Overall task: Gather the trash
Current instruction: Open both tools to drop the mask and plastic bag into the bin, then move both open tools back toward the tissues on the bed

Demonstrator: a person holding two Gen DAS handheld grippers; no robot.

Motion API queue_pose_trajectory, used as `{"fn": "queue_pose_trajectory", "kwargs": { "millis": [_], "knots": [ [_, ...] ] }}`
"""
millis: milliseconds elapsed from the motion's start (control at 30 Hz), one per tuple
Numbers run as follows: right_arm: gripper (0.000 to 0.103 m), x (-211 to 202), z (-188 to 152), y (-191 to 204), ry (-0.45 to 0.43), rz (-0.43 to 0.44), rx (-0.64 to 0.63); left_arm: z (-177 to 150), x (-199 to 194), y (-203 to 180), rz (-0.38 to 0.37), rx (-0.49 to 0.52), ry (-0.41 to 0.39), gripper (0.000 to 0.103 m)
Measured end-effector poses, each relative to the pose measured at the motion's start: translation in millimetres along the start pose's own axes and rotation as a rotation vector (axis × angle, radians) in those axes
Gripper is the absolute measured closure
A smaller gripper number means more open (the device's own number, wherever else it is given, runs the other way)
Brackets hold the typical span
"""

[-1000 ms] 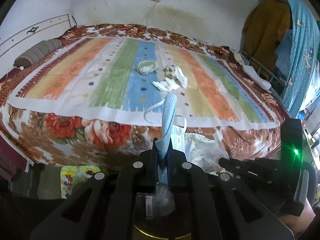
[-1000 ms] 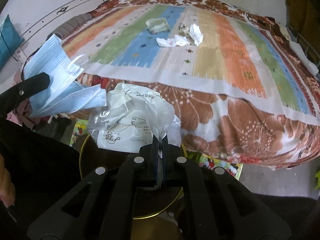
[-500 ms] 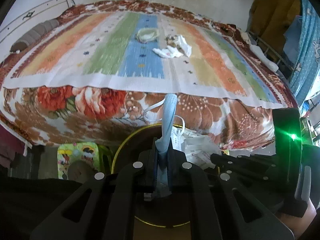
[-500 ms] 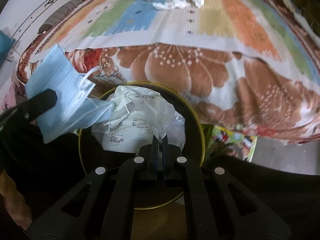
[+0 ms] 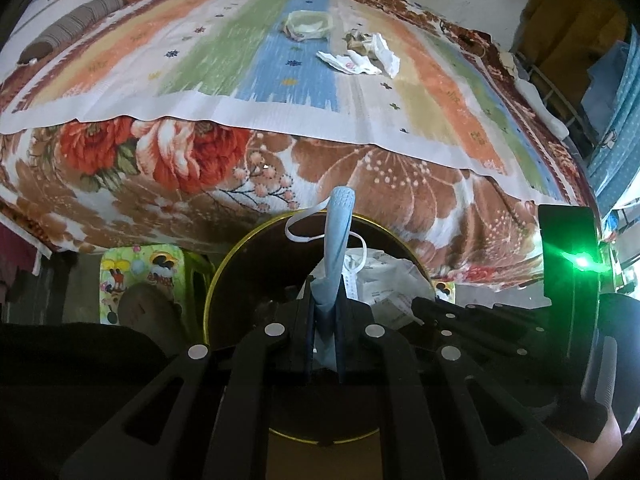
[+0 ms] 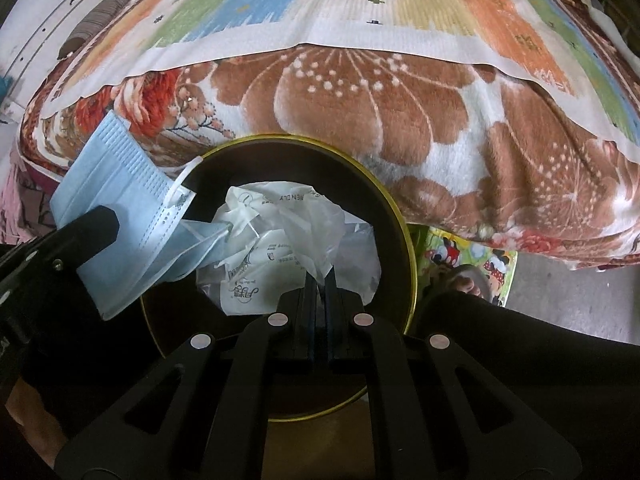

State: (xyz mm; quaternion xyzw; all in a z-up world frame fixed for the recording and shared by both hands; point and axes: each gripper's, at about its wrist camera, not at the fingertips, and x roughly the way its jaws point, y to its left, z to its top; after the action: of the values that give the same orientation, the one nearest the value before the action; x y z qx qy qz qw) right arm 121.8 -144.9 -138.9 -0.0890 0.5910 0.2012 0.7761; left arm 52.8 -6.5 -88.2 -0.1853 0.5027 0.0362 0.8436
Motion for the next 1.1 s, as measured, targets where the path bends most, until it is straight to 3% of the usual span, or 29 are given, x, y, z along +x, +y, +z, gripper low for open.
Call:
{"fn": "queue_pose_trajectory", "kwargs": {
  "millis": [33,67,133,500,700,1100],
  "knots": [
    [0.098,0,0,0,0.003,0.004,0.003,1,1,1,-0.002,-0.006,0.005,0.089],
    [0.095,-1,0,-1,0.001,0.011,0.009,1,3,2,-0.014,-0.017,0.023,0.068],
    [0.073,-5,0,-1,-0.014,0.021,0.009,1,7,5,-0.041,-0.049,0.046,0.051],
    [0.062,-30,5,-14,-0.087,0.094,0.069,8,-2,12,-0.01,-0.074,-0.001,0.046],
    [0.051,-50,11,-16,-0.158,0.112,0.056,15,-6,13,-0.007,-0.058,-0.013,0.041],
    [0.027,-82,43,-42,-0.257,0.109,0.097,49,-19,13,0.062,-0.038,-0.107,0.019]
  ]
}}
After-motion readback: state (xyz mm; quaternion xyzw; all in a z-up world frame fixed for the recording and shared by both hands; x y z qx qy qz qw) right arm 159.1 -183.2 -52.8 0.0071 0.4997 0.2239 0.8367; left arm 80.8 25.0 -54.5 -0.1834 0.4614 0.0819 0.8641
